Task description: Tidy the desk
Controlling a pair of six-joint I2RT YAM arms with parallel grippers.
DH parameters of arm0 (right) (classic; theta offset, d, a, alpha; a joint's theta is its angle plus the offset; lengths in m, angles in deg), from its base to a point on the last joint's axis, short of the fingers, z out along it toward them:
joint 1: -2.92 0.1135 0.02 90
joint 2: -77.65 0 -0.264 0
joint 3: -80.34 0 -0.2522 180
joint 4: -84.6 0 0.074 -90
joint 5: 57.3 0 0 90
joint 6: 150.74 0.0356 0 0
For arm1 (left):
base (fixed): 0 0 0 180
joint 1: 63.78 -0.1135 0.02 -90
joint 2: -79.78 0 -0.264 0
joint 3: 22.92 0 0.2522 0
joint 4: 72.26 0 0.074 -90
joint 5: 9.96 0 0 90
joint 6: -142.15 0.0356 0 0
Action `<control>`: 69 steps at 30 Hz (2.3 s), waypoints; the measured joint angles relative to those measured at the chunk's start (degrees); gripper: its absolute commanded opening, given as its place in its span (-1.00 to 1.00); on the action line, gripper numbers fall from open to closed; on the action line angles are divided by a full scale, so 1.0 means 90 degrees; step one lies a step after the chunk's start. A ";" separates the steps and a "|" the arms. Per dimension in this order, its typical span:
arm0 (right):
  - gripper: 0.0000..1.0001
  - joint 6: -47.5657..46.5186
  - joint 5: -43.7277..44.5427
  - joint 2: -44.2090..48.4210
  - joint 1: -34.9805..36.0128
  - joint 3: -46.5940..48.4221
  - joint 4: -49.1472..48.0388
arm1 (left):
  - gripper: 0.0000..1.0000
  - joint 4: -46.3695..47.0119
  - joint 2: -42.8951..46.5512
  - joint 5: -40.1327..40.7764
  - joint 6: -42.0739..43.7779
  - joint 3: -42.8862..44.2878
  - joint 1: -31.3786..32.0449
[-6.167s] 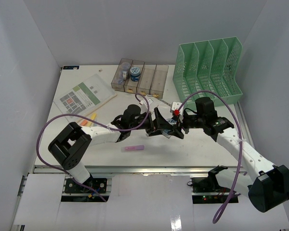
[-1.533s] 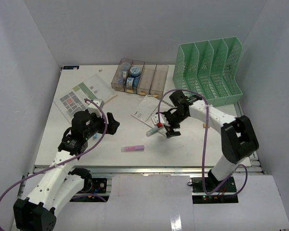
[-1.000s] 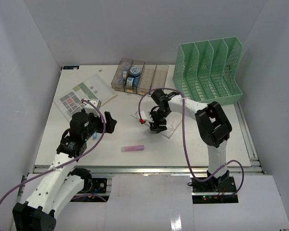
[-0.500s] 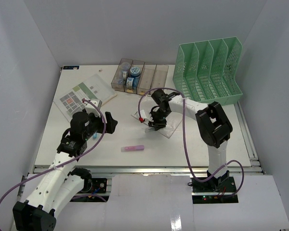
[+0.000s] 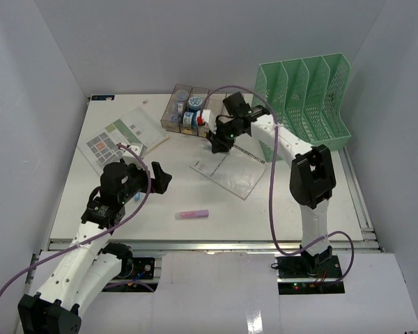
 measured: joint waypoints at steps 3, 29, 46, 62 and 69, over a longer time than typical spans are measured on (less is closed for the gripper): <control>-0.77 0.0851 0.0099 -0.0007 -0.0238 0.0255 -0.0690 | 0.96 -0.0003 -0.0006 0.0058 -0.0020 0.0000 0.0000; -0.18 0.7847 0.2554 -0.2568 -0.0941 0.1756 -0.5373 | 0.96 -0.0091 -0.0539 0.0355 -0.0012 0.0000 0.0000; 0.82 0.6458 0.0623 -0.1592 -0.1040 -0.0281 -0.6072 | 0.96 0.0013 -0.0556 -0.0625 0.0059 -0.0007 0.0000; 0.83 0.0923 -0.2722 0.5263 -0.1587 -0.5915 -0.2985 | 0.75 -0.0023 -0.2040 -0.1122 0.0795 0.0267 0.2364; 0.83 -0.0041 -0.3217 0.5771 -0.2023 -0.6937 -0.2101 | 0.65 -0.0359 -0.3049 -0.0398 0.1890 0.0686 0.3251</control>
